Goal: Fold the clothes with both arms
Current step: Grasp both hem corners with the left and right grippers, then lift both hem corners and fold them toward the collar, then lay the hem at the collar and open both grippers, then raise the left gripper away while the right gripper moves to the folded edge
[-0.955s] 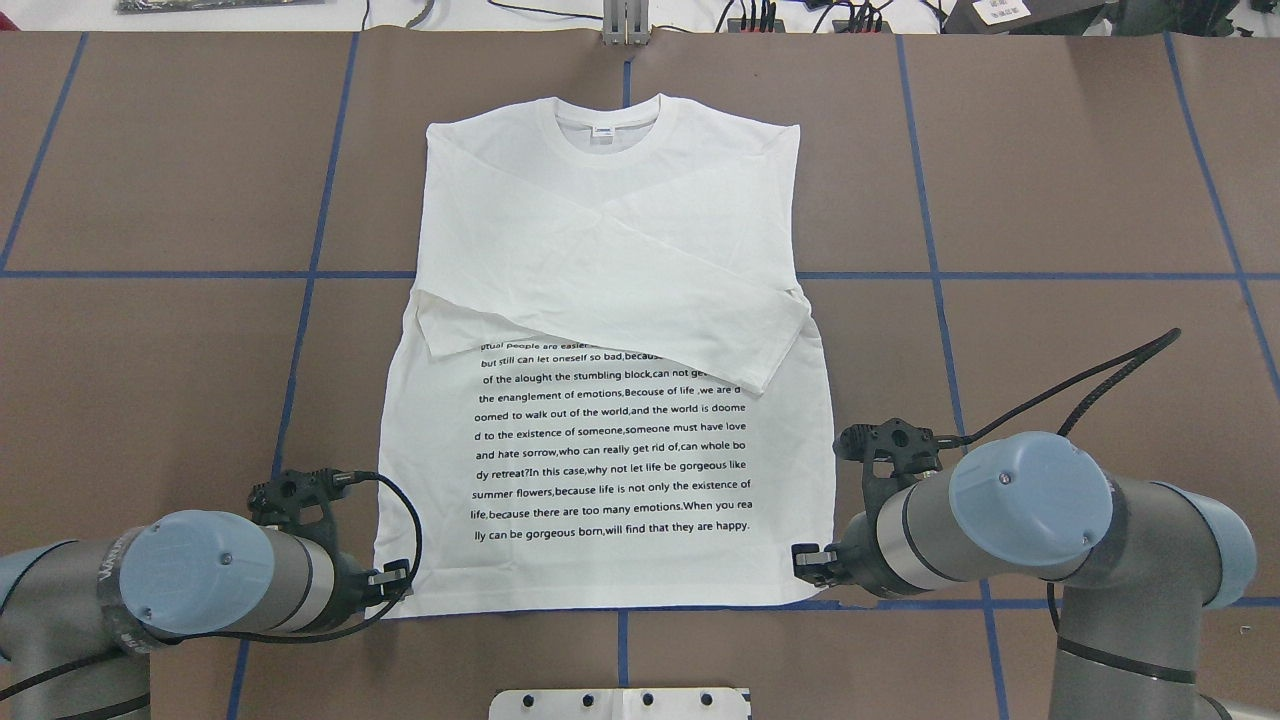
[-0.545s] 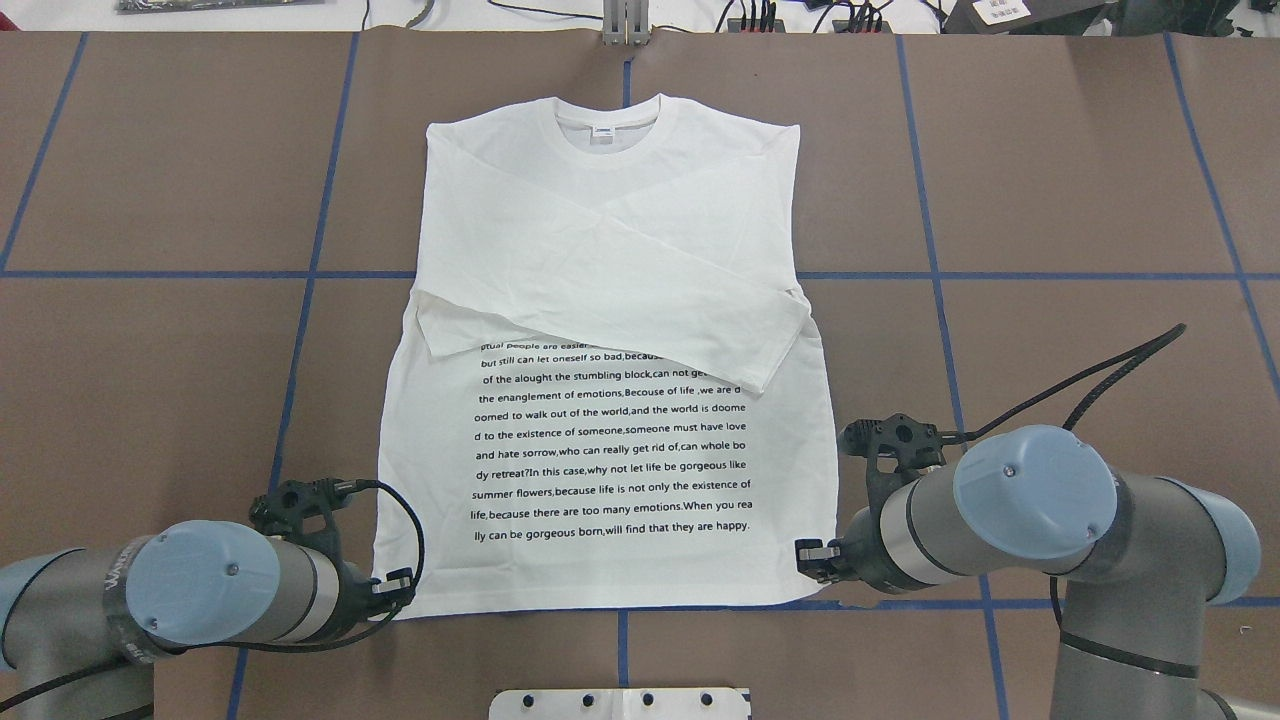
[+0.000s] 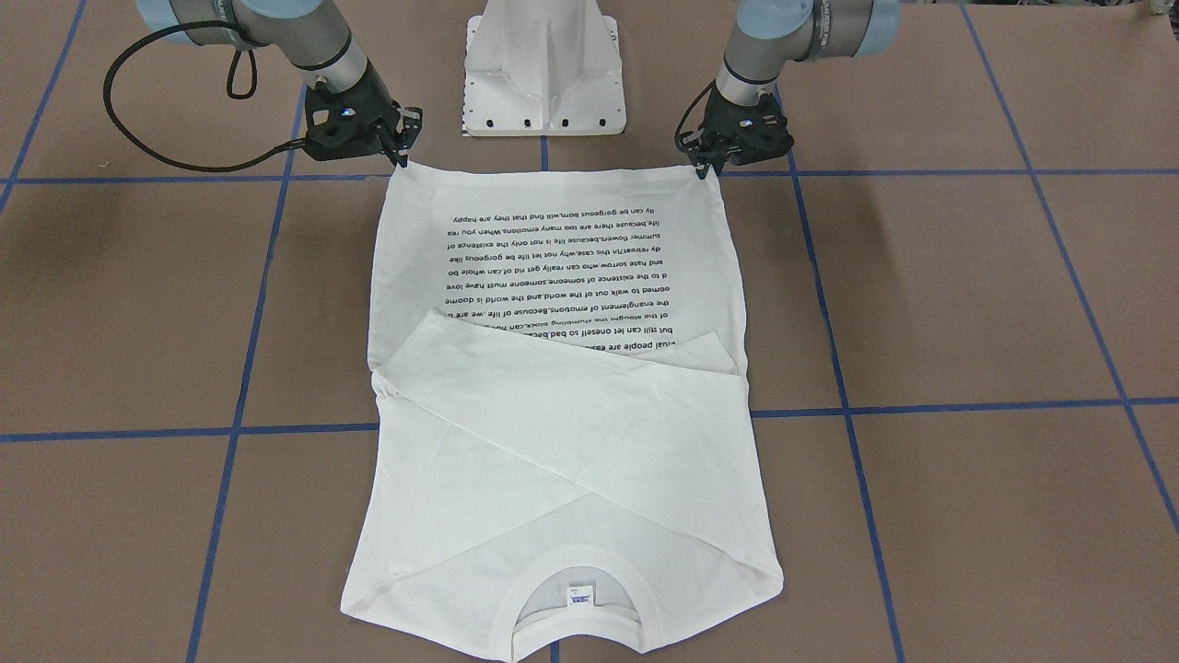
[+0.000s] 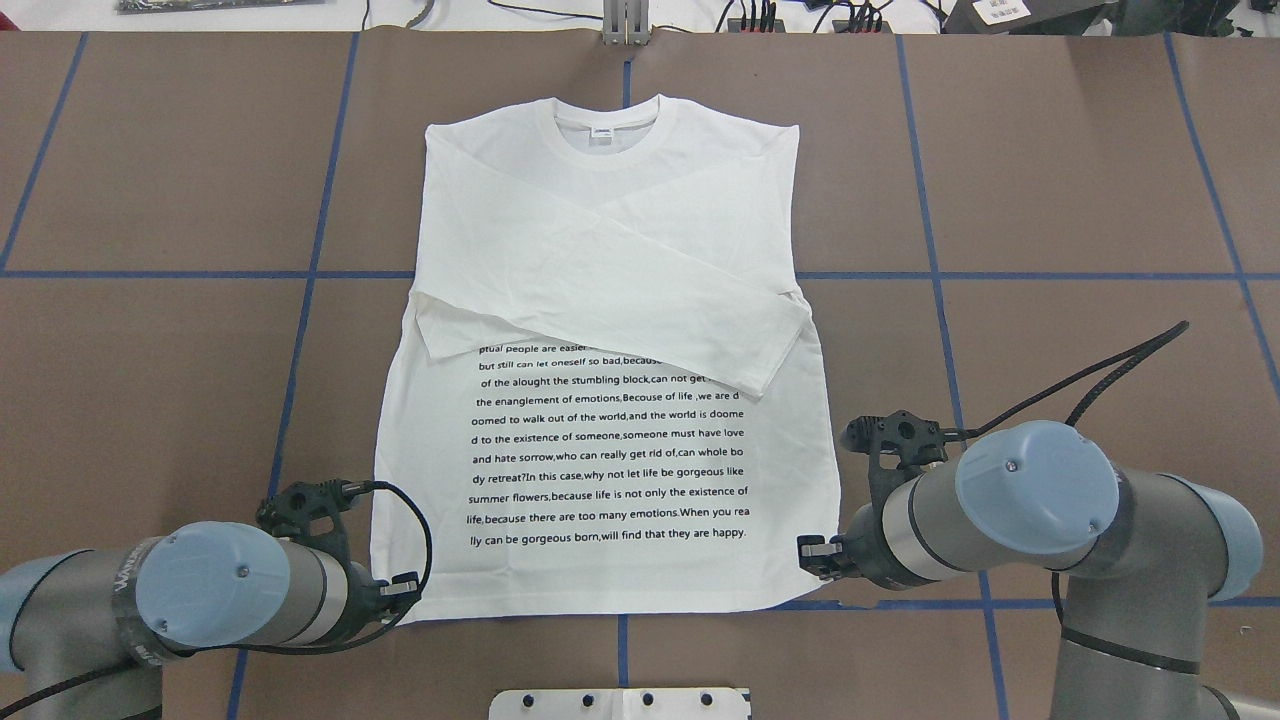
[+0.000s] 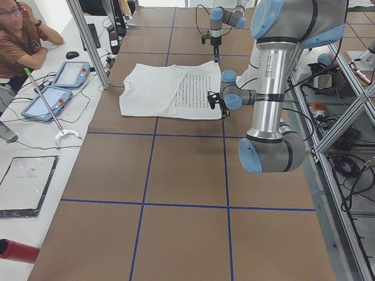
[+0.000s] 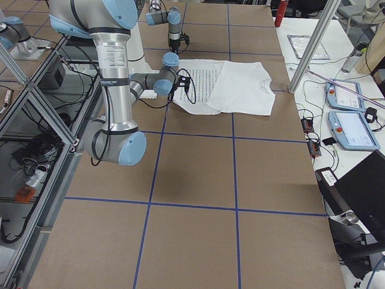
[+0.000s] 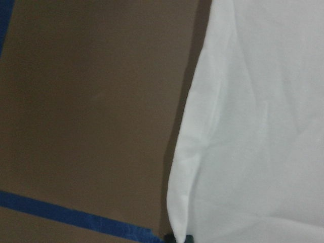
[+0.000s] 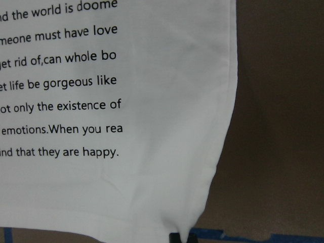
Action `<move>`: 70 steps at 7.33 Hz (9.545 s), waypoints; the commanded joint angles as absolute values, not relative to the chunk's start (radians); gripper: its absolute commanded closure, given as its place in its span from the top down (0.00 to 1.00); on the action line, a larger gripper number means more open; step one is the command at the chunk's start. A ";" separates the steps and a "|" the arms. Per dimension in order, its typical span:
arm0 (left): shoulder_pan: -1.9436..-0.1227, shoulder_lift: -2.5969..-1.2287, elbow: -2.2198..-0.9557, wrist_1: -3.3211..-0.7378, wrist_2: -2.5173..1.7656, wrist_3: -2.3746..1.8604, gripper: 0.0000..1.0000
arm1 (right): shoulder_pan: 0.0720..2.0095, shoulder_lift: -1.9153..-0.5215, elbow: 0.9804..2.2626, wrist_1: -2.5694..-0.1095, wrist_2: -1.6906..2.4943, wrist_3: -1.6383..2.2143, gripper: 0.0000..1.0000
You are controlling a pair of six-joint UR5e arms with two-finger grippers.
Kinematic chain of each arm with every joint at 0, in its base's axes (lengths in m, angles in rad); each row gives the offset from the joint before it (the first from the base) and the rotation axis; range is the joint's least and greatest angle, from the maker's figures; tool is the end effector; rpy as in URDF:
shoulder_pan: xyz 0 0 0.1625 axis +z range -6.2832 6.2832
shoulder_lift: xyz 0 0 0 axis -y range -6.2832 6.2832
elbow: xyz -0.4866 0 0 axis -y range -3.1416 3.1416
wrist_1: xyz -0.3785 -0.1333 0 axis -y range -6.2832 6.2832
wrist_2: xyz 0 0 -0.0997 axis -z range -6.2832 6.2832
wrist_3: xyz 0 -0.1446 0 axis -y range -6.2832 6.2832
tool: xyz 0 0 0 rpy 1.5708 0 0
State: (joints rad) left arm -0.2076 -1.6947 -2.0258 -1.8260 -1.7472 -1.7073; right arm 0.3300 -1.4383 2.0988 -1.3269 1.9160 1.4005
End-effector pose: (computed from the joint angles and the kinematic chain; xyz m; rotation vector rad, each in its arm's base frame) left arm 0.5153 -0.2188 0.4601 -0.1367 0.8394 -0.2496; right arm -0.4757 -0.2521 0.4184 -0.0896 -0.9458 -0.0086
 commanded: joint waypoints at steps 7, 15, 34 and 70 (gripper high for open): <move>-0.224 -1.703 -2.298 -1.619 -1.793 -1.695 0.00 | 0.471 -1.503 2.222 -1.315 2.184 1.388 0.00; -0.138 -1.785 -2.415 -1.404 -1.914 -1.769 0.00 | 0.515 -1.495 2.255 -1.316 2.398 1.387 0.00; -0.839 -2.071 -1.683 -1.730 -2.022 -1.411 0.00 | 0.925 -0.902 1.470 -1.316 2.373 1.232 0.00; -0.899 -2.200 -1.516 -1.882 -1.976 -1.470 0.99 | 0.618 -1.109 1.624 -1.328 2.083 1.278 0.86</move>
State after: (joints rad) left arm -0.9011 -2.2001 -1.5134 -1.8831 -1.9760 -1.4695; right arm 0.6237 -1.1068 1.6211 -1.3284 2.0812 1.2693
